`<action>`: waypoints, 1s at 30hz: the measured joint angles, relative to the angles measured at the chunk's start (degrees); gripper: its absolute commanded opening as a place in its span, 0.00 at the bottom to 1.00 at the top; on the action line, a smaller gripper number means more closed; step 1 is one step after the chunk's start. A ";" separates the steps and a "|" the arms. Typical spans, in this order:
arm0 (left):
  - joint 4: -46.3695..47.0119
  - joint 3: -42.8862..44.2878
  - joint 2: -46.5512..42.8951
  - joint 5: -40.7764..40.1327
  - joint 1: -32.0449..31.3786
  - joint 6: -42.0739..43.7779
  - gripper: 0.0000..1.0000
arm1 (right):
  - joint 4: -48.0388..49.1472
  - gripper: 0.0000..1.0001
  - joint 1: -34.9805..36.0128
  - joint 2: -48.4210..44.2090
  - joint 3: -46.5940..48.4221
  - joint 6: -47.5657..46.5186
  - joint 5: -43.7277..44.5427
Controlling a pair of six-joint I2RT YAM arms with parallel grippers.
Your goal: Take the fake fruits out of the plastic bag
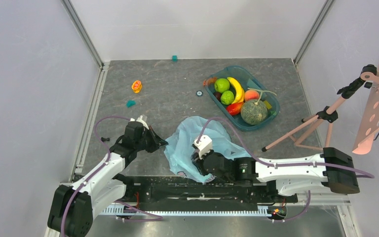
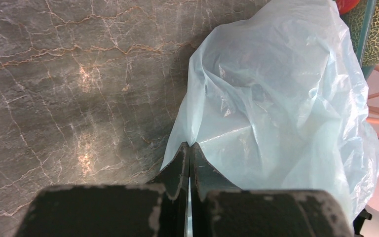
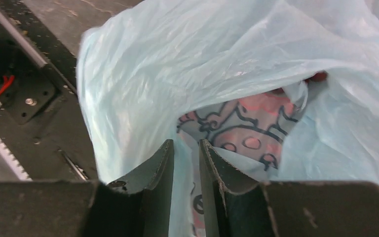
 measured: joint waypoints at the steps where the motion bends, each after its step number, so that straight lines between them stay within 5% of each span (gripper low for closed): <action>1: 0.00 0.00 0.00 0.00 0.00 0.00 0.02 | -0.35 0.28 -0.57 -1.14 -1.20 0.39 0.17; 17: -0.02 0.00 0.00 0.02 0.00 0.00 0.02 | 2.01 0.32 -3.17 -15.52 -10.40 1.88 -0.61; 30: -2.29 2.08 -0.87 -0.04 0.00 0.94 0.02 | -5.51 0.29 -6.01 -6.38 -8.39 4.79 3.82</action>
